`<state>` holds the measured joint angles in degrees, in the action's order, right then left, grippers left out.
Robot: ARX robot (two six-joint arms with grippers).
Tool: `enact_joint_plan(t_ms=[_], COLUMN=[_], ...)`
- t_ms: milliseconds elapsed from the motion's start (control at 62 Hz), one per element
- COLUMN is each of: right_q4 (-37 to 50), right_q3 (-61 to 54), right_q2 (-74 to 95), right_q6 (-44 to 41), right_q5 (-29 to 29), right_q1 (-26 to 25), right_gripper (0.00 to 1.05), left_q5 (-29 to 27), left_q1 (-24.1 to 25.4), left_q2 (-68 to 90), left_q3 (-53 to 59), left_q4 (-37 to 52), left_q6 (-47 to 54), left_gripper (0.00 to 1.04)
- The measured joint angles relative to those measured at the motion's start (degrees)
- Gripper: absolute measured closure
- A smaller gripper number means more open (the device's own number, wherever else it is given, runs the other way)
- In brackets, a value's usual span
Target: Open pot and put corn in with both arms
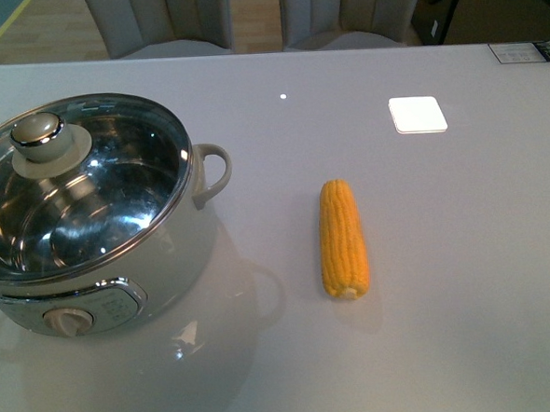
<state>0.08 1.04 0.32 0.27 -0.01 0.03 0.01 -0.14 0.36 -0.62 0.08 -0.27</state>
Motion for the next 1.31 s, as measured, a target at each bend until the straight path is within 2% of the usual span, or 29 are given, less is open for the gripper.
enact_joint_plan(t_ms=[693, 725, 757, 806, 838, 903, 1064, 1241, 1305], right_q4=[0.0, 0.0, 0.0, 0.0, 0.0, 0.0, 0.0, 0.0, 0.0], right_q3=[0.0, 0.0, 0.0, 0.0, 0.0, 0.0, 0.0, 0.0, 0.0], right_q2=[0.0, 0.0, 0.0, 0.0, 0.0, 0.0, 0.0, 0.0, 0.0], right_q6=[0.0, 0.0, 0.0, 0.0, 0.0, 0.0, 0.0, 0.0, 0.0], right_q5=[0.0, 0.0, 0.0, 0.1, 0.1, 0.1, 0.1, 0.1, 0.1], right_q1=[0.0, 0.0, 0.0, 0.0, 0.0, 0.0, 0.0, 0.0, 0.0], right_gripper=[0.09, 0.09, 0.09, 0.09, 0.09, 0.09, 0.09, 0.09, 0.09], left_q5=[0.0, -3.1, -11.1, -19.4, -22.2, -24.1, -21.1, -15.4, -12.7], left_q1=[0.0, -0.8, -3.7, -6.8, -8.0, -8.9, -7.7, -8.5, -9.7], left_q2=[0.0, 0.9, 4.5, 10.3, 13.0, 16.8, 26.6, 45.7, 54.9], left_q3=[0.0, -0.7, -3.5, -6.6, -7.5, -8.4, -10.5, -13.9, -16.1], left_q4=[0.0, -2.1, -9.1, -15.8, -17.6, -17.4, -6.8, 12.0, 21.6], left_q6=[0.0, -1.0, -4.6, -8.7, -10.2, -12.5, -12.9, -12.6, -12.2], left_gripper=[0.07, 0.07, 0.07, 0.07, 0.07, 0.07, 0.07, 0.07, 0.07])
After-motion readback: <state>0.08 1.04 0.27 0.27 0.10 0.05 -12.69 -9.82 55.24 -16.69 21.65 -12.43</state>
